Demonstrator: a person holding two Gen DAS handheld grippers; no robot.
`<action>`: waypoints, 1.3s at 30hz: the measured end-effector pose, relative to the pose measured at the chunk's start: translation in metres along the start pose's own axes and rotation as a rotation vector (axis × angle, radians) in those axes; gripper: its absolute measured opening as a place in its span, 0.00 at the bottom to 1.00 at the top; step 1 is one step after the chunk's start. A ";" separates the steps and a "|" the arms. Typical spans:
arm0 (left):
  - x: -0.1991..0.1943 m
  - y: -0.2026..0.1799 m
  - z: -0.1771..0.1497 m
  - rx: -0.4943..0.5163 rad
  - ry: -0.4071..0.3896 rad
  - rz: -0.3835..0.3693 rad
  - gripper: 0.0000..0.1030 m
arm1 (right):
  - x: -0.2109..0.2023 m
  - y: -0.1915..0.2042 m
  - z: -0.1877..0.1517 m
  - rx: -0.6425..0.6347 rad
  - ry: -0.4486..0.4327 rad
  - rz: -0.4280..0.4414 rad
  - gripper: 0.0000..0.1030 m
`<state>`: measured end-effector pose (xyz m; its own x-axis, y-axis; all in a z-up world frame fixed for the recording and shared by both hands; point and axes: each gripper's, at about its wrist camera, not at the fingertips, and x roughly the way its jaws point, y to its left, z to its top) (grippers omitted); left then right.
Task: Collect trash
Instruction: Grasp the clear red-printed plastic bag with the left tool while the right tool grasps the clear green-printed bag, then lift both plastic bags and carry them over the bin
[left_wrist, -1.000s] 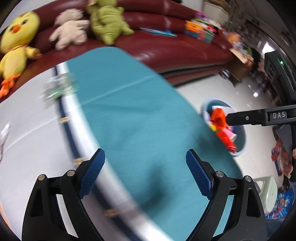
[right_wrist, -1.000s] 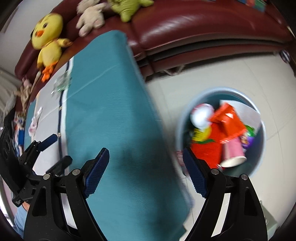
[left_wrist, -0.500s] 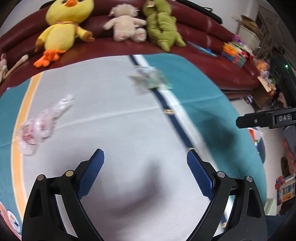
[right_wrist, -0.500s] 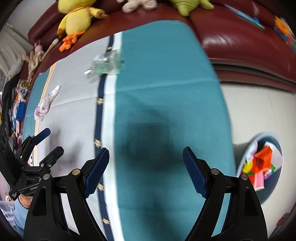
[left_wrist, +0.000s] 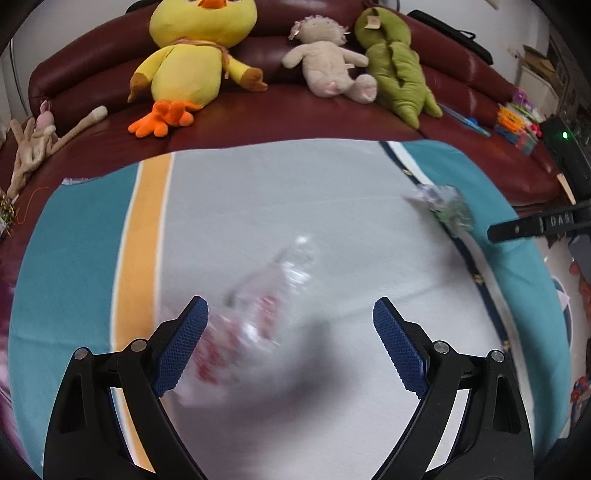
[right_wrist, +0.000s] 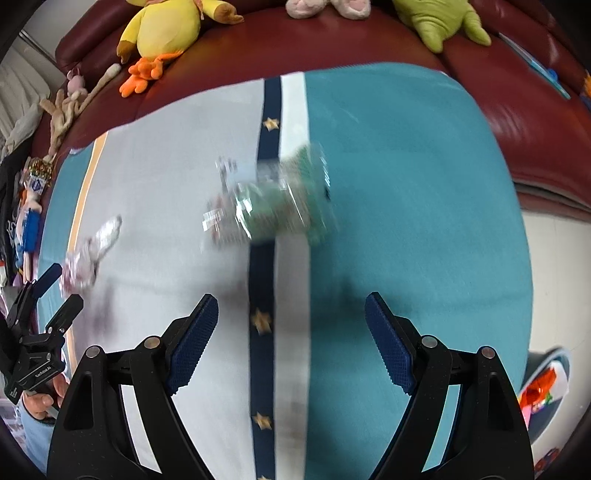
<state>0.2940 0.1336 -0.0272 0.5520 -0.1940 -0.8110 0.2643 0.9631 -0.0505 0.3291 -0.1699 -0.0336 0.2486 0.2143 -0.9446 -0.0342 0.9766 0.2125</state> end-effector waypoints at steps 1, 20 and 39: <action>0.003 0.005 0.002 0.009 0.005 0.004 0.89 | 0.002 0.002 0.007 0.002 -0.004 -0.007 0.76; 0.044 0.016 -0.009 0.054 0.059 0.025 0.72 | 0.048 0.004 0.049 0.012 0.000 -0.003 0.80; 0.014 -0.039 -0.018 0.009 0.002 -0.003 0.35 | -0.002 0.007 -0.022 -0.048 -0.059 0.031 0.42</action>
<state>0.2775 0.0968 -0.0467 0.5499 -0.1964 -0.8118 0.2734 0.9607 -0.0472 0.3066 -0.1626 -0.0357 0.3034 0.2440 -0.9211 -0.0888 0.9697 0.2276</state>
